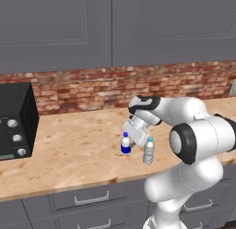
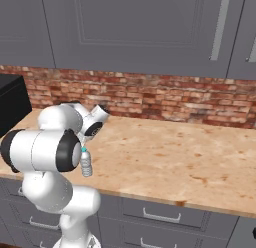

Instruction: Take the bottled waters from the counter and place them in the freezer to freeze. Close the freezer door after placing the bottles.

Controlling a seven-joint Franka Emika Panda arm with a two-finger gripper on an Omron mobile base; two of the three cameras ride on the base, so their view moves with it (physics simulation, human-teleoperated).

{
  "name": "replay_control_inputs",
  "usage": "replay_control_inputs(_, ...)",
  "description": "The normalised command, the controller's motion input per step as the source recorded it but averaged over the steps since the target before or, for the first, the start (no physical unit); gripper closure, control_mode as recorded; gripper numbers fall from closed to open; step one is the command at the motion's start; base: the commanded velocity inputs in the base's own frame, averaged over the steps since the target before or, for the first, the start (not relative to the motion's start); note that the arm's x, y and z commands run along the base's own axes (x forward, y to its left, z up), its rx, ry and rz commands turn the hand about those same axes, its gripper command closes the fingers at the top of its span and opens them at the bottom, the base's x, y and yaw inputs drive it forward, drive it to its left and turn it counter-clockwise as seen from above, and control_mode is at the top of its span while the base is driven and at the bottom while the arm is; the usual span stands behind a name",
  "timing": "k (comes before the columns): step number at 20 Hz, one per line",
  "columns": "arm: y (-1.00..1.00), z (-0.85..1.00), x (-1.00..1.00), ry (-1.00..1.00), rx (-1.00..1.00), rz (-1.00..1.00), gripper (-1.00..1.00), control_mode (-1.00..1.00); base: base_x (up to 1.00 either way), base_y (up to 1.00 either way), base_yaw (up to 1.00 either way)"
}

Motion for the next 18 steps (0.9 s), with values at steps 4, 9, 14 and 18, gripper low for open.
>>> replay_control_inputs(4, 0.02, 0.0, 0.0, 0.0, 0.0, -0.01, 1.0, -1.0, 0.0, 0.0, 0.0)
replay_control_inputs(9, 0.14, 0.47, -0.01, -0.02, 0.08, -0.11, 1.0, -1.0, 0.0, 0.0, 0.0)
replay_control_inputs(14, -0.02, 0.4, -0.2, 0.0, 0.19, -0.17, 1.0, -1.0, 0.0, 0.0, 0.0)
replay_control_inputs(18, 0.0, 0.3, -0.44, 0.02, 0.02, -0.17, 1.0, -1.0, 0.0, 0.0, 0.0)
